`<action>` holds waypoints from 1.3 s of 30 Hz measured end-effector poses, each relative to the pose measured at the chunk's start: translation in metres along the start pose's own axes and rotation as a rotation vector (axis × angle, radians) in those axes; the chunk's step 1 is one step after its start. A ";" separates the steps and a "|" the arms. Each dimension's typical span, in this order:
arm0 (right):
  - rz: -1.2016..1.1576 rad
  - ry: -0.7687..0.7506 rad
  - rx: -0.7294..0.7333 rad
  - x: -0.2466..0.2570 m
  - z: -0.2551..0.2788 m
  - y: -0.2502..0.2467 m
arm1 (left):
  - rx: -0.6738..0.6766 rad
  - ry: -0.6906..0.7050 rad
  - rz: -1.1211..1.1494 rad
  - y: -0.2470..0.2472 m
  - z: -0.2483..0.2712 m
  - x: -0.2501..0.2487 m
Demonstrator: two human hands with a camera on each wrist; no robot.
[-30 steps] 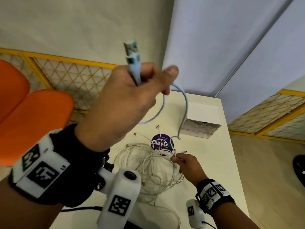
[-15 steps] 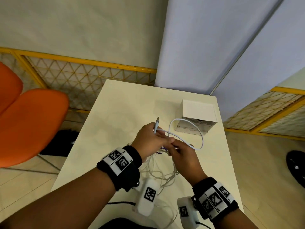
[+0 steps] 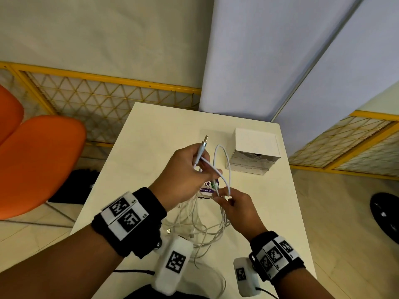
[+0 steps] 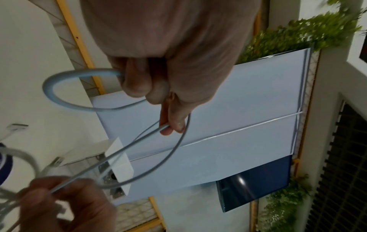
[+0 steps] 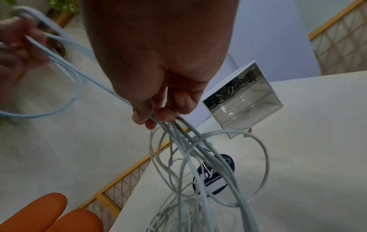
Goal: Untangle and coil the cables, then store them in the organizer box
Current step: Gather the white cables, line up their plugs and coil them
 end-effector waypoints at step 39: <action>-0.749 0.924 -0.172 -0.096 0.103 -0.147 | 0.132 -0.180 0.194 -0.072 0.018 -0.046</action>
Point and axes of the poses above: each hand's wrist, its own z-axis away from the middle knuckle, its own y-axis out of the palm, x = y × z, the point moved 4 cm from there along -z, towards the middle knuckle, and after that the axes turned 1 degree about x, right-handed, at the moved point
